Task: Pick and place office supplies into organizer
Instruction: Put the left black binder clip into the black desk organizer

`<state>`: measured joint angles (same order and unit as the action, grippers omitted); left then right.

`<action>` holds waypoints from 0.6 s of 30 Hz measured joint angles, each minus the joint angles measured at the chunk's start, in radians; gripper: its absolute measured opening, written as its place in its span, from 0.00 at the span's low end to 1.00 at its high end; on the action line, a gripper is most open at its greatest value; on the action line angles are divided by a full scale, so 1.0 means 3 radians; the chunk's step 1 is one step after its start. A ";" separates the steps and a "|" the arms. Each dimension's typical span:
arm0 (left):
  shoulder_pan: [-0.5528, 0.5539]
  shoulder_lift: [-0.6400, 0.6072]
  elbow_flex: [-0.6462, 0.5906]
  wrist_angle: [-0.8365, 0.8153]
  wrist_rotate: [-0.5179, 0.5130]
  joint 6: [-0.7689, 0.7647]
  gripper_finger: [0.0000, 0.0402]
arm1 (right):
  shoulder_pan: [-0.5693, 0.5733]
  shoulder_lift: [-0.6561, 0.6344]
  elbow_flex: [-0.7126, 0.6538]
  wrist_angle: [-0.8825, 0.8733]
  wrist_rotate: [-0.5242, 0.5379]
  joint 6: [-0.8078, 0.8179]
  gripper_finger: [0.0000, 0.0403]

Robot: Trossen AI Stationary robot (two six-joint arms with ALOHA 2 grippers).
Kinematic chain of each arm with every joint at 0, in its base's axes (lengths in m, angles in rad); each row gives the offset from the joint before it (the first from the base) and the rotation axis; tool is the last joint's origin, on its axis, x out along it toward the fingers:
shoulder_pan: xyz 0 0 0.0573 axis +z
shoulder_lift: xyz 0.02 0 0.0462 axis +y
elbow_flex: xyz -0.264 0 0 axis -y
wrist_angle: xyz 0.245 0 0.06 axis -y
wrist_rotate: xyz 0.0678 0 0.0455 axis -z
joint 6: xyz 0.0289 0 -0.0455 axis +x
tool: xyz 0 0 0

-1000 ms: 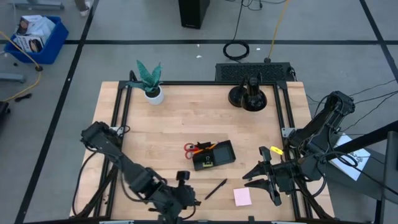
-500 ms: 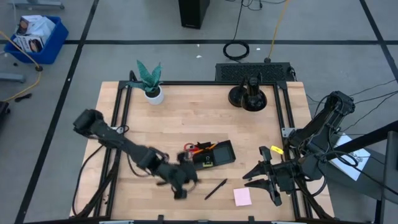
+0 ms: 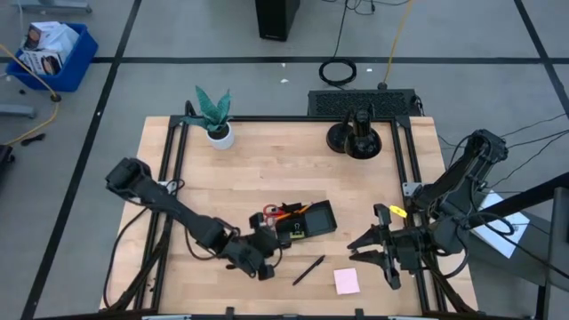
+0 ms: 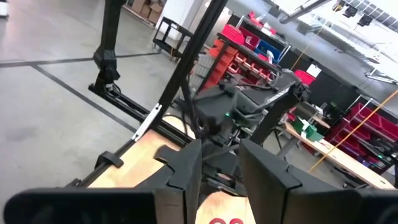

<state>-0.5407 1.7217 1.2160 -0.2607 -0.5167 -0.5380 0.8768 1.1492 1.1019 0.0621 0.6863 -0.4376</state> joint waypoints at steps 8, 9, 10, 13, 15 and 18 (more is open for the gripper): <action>-0.0049 0.0162 0.0000 0.0136 -0.0289 -0.0162 0.00 | -0.0019 -0.0005 0.0000 -0.0021 -0.0002 -0.0006 0.25; -0.0052 0.0162 -0.0001 0.0112 -0.0271 -0.0222 0.00 | -0.0021 -0.0005 -0.0001 -0.0022 -0.0002 -0.0006 0.25; -0.0052 0.0173 -0.0003 0.0098 -0.0232 -0.0277 0.00 | -0.0022 -0.0005 -0.0001 -0.0020 -0.0002 -0.0006 0.25; -0.0055 0.0236 -0.0008 0.0059 -0.0164 -0.0406 0.00 | -0.0022 -0.0005 0.0000 -0.0022 -0.0003 -0.0016 0.25; -0.0060 0.0266 -0.0008 0.0103 -0.0164 -0.0445 0.00 | -0.0022 -0.0005 0.0000 -0.0021 -0.0003 -0.0017 0.25; -0.0061 0.0306 -0.0005 0.0074 -0.0204 -0.0488 0.00 | -0.0022 -0.0005 0.0000 -0.0021 -0.0003 -0.0022 0.25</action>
<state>-0.5590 1.8135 1.2144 -0.2386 -0.5779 -0.6843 0.8703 1.1477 1.1018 0.0558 0.6853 -0.4441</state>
